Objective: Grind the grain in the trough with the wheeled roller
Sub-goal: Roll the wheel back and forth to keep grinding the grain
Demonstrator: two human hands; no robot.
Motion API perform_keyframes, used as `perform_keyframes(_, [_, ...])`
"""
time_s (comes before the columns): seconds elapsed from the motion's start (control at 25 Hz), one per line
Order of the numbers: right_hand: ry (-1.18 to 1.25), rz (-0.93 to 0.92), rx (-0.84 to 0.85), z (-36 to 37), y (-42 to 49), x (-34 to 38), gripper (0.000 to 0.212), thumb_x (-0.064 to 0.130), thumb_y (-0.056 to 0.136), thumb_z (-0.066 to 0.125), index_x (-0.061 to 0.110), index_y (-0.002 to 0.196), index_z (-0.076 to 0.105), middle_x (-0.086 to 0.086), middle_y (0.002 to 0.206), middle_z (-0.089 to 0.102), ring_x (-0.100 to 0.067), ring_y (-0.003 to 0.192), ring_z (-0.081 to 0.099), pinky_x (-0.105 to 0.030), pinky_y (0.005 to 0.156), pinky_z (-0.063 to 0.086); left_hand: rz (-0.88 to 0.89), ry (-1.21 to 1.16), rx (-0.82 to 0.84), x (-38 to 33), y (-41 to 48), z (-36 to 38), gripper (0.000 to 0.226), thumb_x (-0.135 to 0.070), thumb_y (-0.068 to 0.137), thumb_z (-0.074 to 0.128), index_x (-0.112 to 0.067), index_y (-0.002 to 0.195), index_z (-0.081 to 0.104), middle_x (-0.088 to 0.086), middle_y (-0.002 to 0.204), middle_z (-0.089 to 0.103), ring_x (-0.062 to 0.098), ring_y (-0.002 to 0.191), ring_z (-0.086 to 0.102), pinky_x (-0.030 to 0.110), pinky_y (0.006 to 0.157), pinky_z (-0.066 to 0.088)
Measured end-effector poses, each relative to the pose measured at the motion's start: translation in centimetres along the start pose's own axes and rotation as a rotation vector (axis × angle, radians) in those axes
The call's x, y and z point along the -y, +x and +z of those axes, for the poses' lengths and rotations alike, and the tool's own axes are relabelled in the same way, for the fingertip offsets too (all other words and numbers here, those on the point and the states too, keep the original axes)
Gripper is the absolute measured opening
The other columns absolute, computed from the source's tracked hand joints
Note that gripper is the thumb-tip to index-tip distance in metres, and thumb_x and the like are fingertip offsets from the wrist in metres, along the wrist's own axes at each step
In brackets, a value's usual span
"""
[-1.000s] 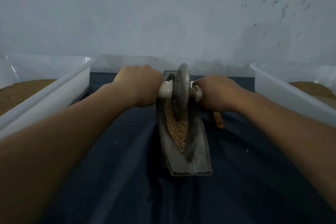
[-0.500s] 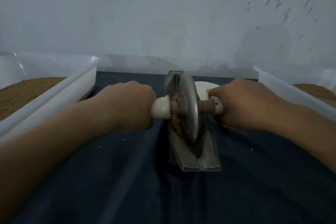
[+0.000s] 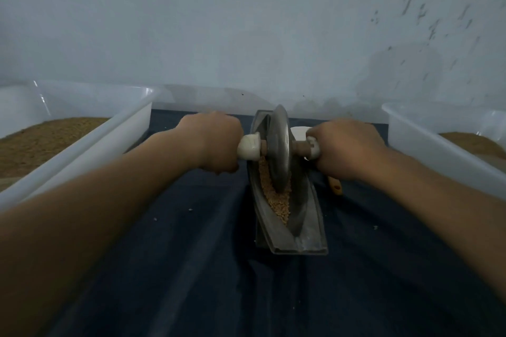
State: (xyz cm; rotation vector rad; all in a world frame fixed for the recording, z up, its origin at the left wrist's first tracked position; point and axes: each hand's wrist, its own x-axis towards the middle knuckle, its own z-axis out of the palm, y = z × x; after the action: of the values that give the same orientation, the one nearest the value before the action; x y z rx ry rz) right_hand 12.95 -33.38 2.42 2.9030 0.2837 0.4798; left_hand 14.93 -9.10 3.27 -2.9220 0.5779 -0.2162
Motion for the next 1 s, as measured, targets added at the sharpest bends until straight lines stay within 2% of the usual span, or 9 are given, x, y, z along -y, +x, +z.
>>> perform_keyframes(0.16, [-0.048,-0.130,-0.207,-1.2,-5.4,-0.6,0.020,0.041,0.055,0.057,0.036,0.059,0.039,0.014,0.046,0.035,-0.004,0.039,0.036,-0.017,0.040,0.020,0.023,0.037,0.003,0.5,-4.2,0.6,0.026,-0.051,0.057,0.065,-0.030,0.061,0.049,-0.011,0.055,0.053,0.003,0.052,0.051,0.022,0.047,0.039])
perform_keyframes(0.24, [-0.042,-0.115,-0.199,-0.8,-4.9,-0.7,0.023,0.039,0.055,0.060,0.035,0.057,0.037,0.015,0.044,0.035,-0.004,0.038,0.036,-0.017,0.040,0.021,0.002,0.048,-0.035,0.7,-3.5,0.8,0.024,-0.051,0.056,0.061,-0.031,0.061,0.048,-0.011,0.056,0.052,0.005,0.051,0.050,0.022,0.045,0.035])
perform_keyframes(0.36, [-0.027,0.034,-0.102,1.2,0.0,-0.1,0.017,0.034,0.073,0.064,0.030,0.065,0.049,0.010,0.060,0.050,-0.012,0.054,0.047,-0.025,0.047,0.032,-0.048,0.068,-0.110,0.3,0.5,1.2,0.018,-0.045,0.072,0.063,-0.029,0.076,0.056,-0.008,0.071,0.052,0.016,0.062,0.053,0.029,0.055,0.040])
perform_keyframes(0.44, [-0.014,0.085,-0.113,2.6,3.2,-0.2,0.014,0.029,0.082,0.061,0.027,0.070,0.053,0.005,0.066,0.053,-0.014,0.057,0.047,-0.026,0.049,0.034,-0.097,0.103,-0.184,0.1,3.5,1.7,0.016,-0.040,0.080,0.064,-0.028,0.090,0.063,-0.004,0.075,0.050,0.020,0.066,0.051,0.033,0.058,0.040])
perform_keyframes(0.6, [0.032,0.101,-0.107,2.9,4.1,-0.2,0.013,0.024,0.085,0.059,0.027,0.073,0.054,0.004,0.069,0.057,-0.017,0.063,0.054,-0.027,0.052,0.039,-0.130,0.129,-0.217,0.0,4.4,1.3,0.021,-0.035,0.083,0.065,-0.023,0.100,0.066,-0.001,0.079,0.049,0.022,0.069,0.049,0.034,0.061,0.039])
perform_keyframes(0.68, [0.045,0.094,-0.073,2.0,1.5,0.0,0.016,0.032,0.083,0.061,0.029,0.072,0.050,0.006,0.071,0.055,-0.018,0.066,0.056,-0.029,0.054,0.039,-0.086,0.149,-0.215,-0.5,2.5,0.8,0.016,-0.033,0.083,0.063,-0.024,0.096,0.064,-0.003,0.077,0.049,0.022,0.069,0.050,0.034,0.059,0.039])
perform_keyframes(0.76, [0.056,0.046,-0.069,1.0,-2.4,-0.2,0.020,0.044,0.079,0.059,0.030,0.072,0.047,0.009,0.067,0.049,-0.016,0.060,0.050,-0.027,0.050,0.032,0.004,0.179,-0.241,-0.7,-0.7,0.8,0.011,-0.036,0.078,0.062,-0.028,0.084,0.060,-0.006,0.070,0.044,0.022,0.064,0.051,0.032,0.055,0.037])
perform_keyframes(0.92, [0.059,-0.064,-0.212,-0.5,-7.4,-1.2,0.018,0.052,0.065,0.047,0.039,0.077,0.046,0.012,0.053,0.040,-0.017,0.045,0.044,-0.026,0.042,0.036,0.152,0.265,-0.449,0.2,-5.0,0.3,0.024,-0.048,0.056,0.054,-0.035,0.060,0.035,-0.011,0.052,0.022,0.019,0.042,0.044,0.021,0.045,0.026])
perform_keyframes(1.0, [0.017,-0.041,-0.185,0.1,-6.1,-0.9,0.016,0.048,0.065,0.056,0.039,0.068,0.043,0.011,0.054,0.040,-0.015,0.046,0.043,-0.022,0.043,0.029,0.087,0.234,-0.351,0.3,-3.6,0.6,0.022,-0.048,0.062,0.056,-0.034,0.061,0.040,-0.012,0.054,0.031,0.017,0.047,0.042,0.022,0.046,0.029])
